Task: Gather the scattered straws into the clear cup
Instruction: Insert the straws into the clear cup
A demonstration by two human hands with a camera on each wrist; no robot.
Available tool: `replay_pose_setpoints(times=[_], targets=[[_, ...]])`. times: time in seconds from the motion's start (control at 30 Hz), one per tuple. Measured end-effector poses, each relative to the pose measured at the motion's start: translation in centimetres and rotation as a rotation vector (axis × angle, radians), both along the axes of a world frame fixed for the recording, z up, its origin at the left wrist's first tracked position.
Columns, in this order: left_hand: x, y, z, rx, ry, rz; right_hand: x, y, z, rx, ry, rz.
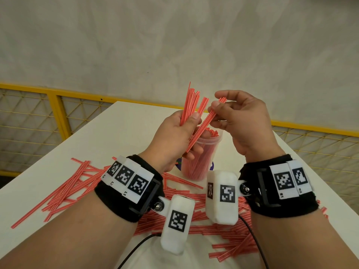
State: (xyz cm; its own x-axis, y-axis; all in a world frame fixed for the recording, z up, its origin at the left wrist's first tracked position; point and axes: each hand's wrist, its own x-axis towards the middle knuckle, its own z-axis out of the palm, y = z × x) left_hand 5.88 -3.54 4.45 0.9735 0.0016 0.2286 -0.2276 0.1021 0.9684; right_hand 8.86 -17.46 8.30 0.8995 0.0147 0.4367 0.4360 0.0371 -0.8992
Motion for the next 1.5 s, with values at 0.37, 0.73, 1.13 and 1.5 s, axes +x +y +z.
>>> replay_pose_setpoints(times=[0.37,0.73,1.13,1.5], targets=[[0.5,0.3,-0.4,0.045,0.062,0.148,1.0,-1.4,0.1,0.036,-0.295,-0.335],[0.6,0.4,-0.3,-0.009,0.078,0.168,1.4,-0.5,-2.0,-0.822,-0.081,-0.238],[0.4,0.3,-0.3,-0.031,0.088,0.122,1.1,0.0,-1.3,-0.596,-0.085,-0.312],[0.1,0.2,-0.4,-0.027,0.059,-0.031,0.2,0.4,-0.5,-0.252,-0.056,-0.122]])
